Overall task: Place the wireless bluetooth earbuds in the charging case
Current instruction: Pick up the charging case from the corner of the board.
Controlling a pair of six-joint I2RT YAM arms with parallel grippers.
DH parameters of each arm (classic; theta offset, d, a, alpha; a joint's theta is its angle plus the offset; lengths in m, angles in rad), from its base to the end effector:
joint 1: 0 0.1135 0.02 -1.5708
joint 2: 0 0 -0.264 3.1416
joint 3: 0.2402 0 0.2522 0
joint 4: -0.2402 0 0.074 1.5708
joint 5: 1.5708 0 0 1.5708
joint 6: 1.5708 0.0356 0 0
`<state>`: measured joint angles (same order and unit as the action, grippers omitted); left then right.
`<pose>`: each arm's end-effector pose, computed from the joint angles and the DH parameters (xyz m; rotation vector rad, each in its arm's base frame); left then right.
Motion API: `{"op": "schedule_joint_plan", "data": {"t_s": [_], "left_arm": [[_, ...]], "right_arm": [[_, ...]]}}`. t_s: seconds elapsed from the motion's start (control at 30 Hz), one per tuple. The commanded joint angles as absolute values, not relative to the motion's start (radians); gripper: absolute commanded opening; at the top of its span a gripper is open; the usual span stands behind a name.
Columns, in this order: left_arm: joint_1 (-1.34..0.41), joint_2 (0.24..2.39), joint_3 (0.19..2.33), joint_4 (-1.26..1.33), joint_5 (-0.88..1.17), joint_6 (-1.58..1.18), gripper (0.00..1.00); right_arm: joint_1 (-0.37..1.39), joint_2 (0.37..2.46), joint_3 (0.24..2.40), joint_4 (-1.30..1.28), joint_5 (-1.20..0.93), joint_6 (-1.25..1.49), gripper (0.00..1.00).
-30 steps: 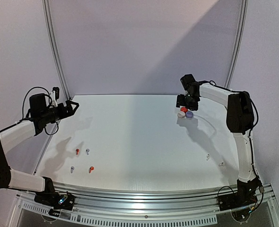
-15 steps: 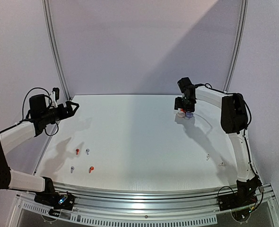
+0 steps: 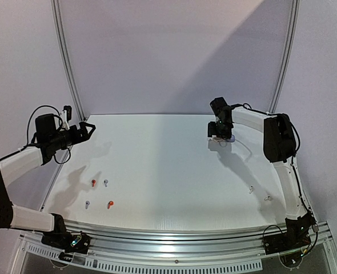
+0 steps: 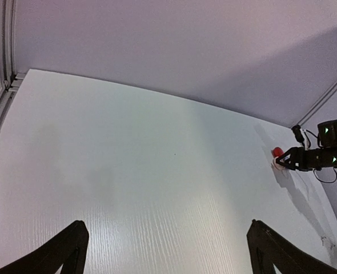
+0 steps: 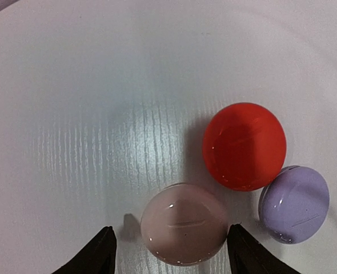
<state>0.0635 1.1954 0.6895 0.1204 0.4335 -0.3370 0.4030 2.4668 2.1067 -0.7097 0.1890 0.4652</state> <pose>0.2655 0.0019 0.2529 -0.1042 1.9639 -0.6030 0.4891 0.2013 0.1527 0.1444 2.6061 0.0564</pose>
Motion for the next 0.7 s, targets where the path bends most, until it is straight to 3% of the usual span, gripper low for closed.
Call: {"op": "schedule_joint_plan", "data": {"t_s": [0.0, 0.47, 0.67], "left_arm": [[0.058, 1.198, 0.69, 0.132, 0.429, -0.317, 0.99], [0.058, 1.206, 0.705, 0.131, 0.42, -0.298, 0.99], [0.058, 1.206, 0.706, 0.126, 0.414, -0.292, 0.99]], "right_arm": [[0.413, 2.5, 2.127, -0.738, 0.2, 0.446, 0.68], [0.412, 2.549, 2.176, -0.762, 0.233, 0.414, 0.71], [0.412, 2.554, 2.177, -0.754, 0.219, 0.402, 0.62]]}}
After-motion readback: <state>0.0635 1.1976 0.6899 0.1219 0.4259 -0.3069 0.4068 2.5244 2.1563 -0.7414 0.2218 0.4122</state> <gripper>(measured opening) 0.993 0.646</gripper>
